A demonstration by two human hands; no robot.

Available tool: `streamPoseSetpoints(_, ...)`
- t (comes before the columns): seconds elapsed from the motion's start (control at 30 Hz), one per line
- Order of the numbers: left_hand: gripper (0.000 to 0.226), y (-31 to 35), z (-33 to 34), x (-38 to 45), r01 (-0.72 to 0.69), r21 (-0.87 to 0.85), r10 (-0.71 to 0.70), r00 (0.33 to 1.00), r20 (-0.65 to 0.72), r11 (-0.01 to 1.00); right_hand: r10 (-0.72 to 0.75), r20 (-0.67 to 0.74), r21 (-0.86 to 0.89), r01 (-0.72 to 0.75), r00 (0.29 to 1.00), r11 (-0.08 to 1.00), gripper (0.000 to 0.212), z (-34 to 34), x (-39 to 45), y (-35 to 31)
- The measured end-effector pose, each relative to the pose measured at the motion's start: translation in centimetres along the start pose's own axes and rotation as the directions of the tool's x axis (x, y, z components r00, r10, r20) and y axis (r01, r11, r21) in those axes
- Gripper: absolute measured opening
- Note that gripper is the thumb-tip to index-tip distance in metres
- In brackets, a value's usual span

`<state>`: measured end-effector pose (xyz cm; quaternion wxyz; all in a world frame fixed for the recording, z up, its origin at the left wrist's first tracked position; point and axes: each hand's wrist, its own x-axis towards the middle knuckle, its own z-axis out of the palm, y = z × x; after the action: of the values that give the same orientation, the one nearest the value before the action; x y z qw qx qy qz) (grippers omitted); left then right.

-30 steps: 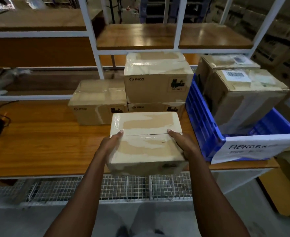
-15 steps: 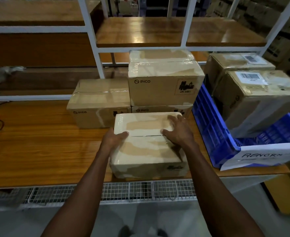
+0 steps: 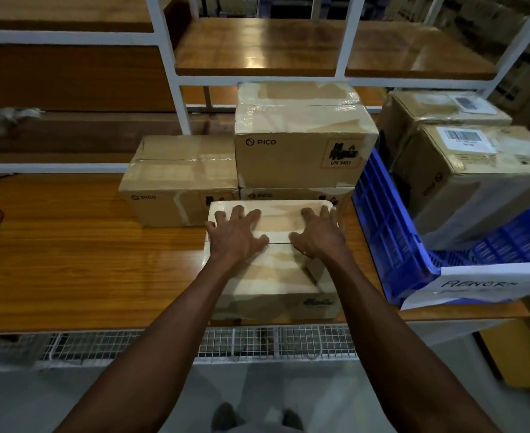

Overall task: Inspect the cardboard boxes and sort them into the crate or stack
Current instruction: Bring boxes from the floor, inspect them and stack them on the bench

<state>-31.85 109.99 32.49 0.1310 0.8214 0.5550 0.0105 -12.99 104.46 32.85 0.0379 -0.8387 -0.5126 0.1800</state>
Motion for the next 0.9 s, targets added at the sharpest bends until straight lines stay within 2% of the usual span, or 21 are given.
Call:
streamPoseSetpoints(0.13, 0.069, -0.4, 0.0, -0.3, -0.007, 0.017, 0.006, 0.999, 0.035, 1.0, -0.124, 0.063, 0.013, 0.123, 0.99, 0.992, 0.078, 1.2, -0.1, -2.3)
streamPoseSetpoints(0.3, 0.069, -0.2, -0.8, -1.3, -0.004, 0.069, -0.004, 0.993, 0.116, 0.998, -0.139, 0.041, 0.05, 0.137, 0.989, 0.989, 0.083, 2.1, -0.5, -1.8)
streamPoseSetpoints(0.43, 0.057, 0.6, -0.3, -5.1, 0.044, -0.012, -0.044, 0.999, 0.026, 0.999, -0.159, 0.043, 0.081, 0.155, 0.986, 0.985, 0.082, 2.3, -0.8, -1.5)
streamPoseSetpoints(0.53, 0.055, 0.3, 0.5, -6.4, 0.039, -0.073, -0.038, 0.999, 0.016, 0.997, -0.155, 0.042, 0.084, 0.151, 0.987, 0.985, 0.081, 2.2, -1.3, -1.4)
streamPoseSetpoints(0.73, 0.055, -0.4, 0.1, -6.0, 0.018, -0.054, -0.016, 0.999, 0.039, 0.998, -0.168, 0.151, 0.057, 0.161, 0.974, 0.985, 0.06, 1.7, -5.3, -4.0)
streamPoseSetpoints(0.9, 0.057, -0.5, 0.3, -6.6, 0.001, -0.049, 0.001, 0.999, 0.049, 0.999, -0.181, 0.094, 0.037, 0.178, 0.979, 0.983, 0.053, 5.3, -7.4, -3.7)
